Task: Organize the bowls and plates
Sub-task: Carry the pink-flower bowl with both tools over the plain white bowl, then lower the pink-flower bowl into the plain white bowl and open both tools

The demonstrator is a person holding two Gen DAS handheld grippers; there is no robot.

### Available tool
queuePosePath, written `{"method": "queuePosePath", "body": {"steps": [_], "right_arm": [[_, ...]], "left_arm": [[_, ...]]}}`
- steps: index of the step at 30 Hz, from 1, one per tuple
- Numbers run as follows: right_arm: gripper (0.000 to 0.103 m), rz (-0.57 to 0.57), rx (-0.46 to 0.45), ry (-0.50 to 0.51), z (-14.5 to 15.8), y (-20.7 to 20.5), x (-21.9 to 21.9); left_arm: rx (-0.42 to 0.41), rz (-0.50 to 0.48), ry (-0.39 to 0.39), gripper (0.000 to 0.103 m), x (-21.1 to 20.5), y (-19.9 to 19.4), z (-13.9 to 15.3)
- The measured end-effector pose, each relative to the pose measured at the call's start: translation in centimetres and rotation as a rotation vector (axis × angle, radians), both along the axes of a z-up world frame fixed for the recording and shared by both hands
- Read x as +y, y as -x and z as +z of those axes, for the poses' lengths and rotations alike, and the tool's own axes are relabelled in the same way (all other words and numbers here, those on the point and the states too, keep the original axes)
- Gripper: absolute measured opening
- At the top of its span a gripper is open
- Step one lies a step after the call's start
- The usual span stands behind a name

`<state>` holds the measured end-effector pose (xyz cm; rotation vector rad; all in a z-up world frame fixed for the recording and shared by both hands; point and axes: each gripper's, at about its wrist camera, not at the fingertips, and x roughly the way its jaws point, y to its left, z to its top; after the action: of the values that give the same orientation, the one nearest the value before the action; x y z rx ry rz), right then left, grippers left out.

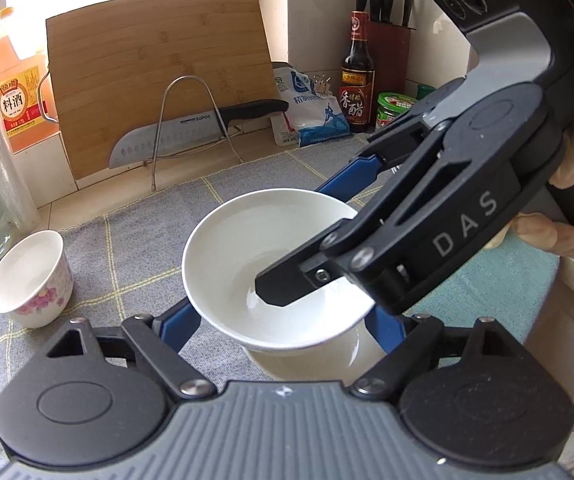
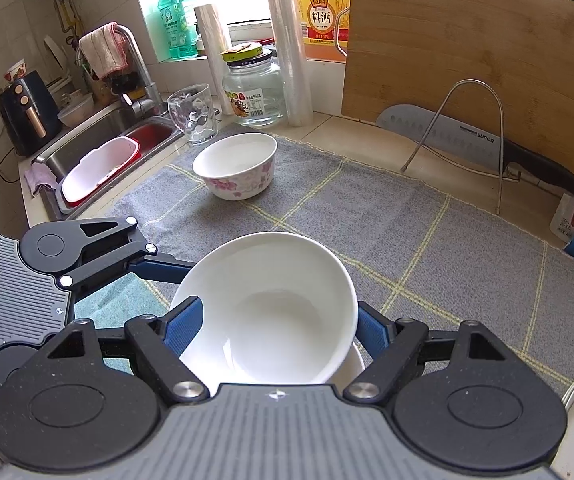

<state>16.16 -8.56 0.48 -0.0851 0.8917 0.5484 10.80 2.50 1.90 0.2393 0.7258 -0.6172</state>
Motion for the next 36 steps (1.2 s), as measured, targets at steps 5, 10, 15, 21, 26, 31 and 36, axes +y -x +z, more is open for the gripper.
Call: {"method": "queuePosePath", "body": {"steps": [5,10,15,21,26,31,36], "right_arm": [[0.085,-0.018,0.012,-0.003,-0.4,0.4,-0.4],[0.085,-0.029,0.025,-0.005,-0.8,0.8,-0.7],[0.085,-0.038,0.038,-0.011,-1.1,0.9,-1.0],[0.085,-0.044,0.051,-0.014,-1.7,1.0,-1.3],[0.085,-0.045,0.058,-0.012,-2.1,1.0,-1.4],[0.085,-0.04,0.06,-0.01,-2.3,0.9,-1.3],[0.085,-0.038,0.062,-0.007,-2.5,0.9,-1.4]], "left_arm": [[0.013,-0.013,0.003,0.088,-0.3,0.2,-0.2],[0.03,-0.022,0.006,0.088,-0.6,0.3,-0.6],[0.038,-0.03,0.005,0.088,-0.7,0.4,-0.7],[0.048,-0.041,0.0,0.088,-0.9,0.5,-1.0],[0.055,-0.048,-0.005,0.088,-0.9,0.5,-1.2],[0.063,-0.049,-0.01,0.088,-0.9,0.3,-1.4],[0.064,-0.049,-0.013,0.088,-0.9,0.3,-1.5]]}}
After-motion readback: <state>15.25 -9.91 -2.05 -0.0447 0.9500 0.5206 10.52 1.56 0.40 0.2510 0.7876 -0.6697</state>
